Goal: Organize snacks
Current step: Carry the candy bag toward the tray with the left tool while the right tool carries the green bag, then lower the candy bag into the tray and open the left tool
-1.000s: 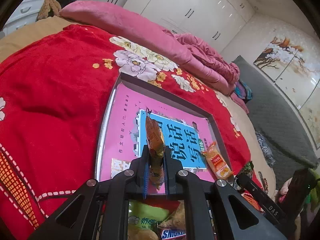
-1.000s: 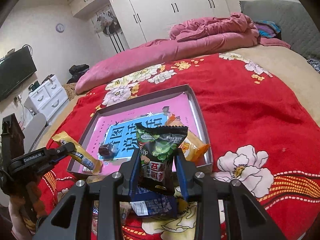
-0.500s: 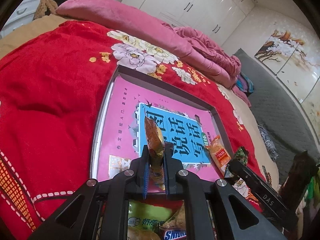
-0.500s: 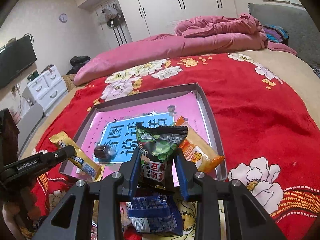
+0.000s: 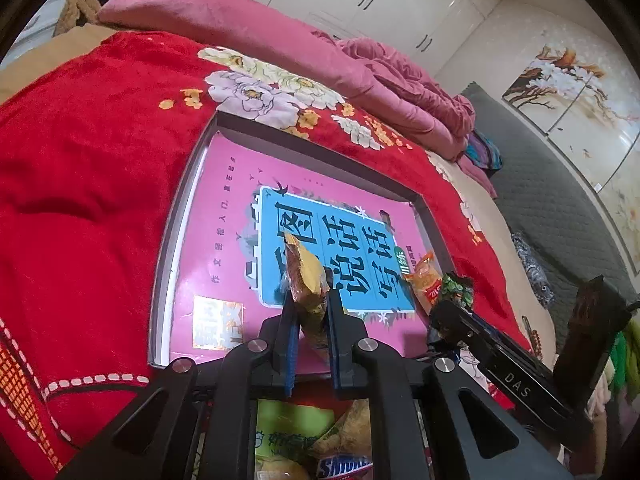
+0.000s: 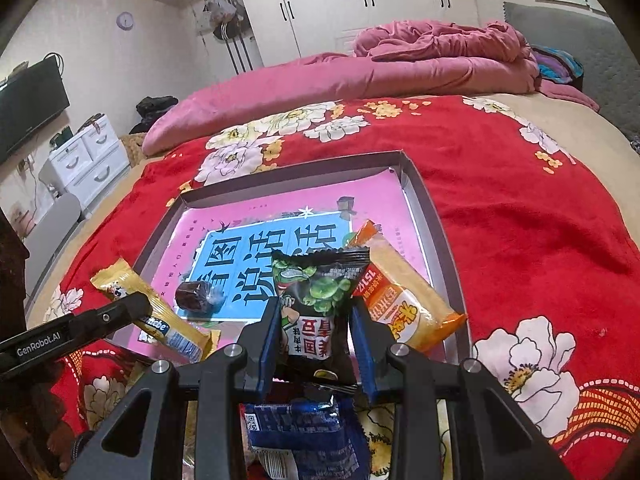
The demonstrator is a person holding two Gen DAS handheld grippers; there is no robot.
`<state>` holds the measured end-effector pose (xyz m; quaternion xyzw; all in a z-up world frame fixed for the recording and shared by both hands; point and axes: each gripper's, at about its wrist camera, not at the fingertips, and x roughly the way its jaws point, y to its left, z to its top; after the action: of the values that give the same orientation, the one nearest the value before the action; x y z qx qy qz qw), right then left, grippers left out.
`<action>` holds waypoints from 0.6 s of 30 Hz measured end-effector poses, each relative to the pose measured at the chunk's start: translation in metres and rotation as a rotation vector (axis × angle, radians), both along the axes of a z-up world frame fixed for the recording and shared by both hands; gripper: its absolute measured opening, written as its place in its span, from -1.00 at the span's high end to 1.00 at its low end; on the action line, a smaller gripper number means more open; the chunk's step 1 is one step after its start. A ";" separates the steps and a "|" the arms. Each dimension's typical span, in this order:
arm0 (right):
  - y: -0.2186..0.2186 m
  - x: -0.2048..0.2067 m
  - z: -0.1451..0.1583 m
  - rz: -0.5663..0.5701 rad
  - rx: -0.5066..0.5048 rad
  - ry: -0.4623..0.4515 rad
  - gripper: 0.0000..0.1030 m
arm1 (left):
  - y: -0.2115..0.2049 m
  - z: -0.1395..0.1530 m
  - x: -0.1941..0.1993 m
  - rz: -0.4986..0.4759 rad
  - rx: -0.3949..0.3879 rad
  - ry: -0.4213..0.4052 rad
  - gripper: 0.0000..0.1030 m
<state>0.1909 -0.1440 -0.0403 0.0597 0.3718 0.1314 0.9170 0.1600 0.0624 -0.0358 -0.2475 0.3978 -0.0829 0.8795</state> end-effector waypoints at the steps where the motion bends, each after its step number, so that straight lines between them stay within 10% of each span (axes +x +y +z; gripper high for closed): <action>1: 0.000 0.001 0.000 0.001 0.000 -0.003 0.34 | 0.000 0.000 0.000 0.000 0.000 0.001 0.76; 18: 0.009 0.009 -0.011 0.025 -0.014 0.037 0.32 | -0.007 -0.007 0.004 -0.023 0.013 0.032 0.68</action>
<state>0.2001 -0.1354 -0.0514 0.0510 0.3905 0.1393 0.9086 0.1635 0.0557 -0.0425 -0.2386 0.4153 -0.0866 0.8735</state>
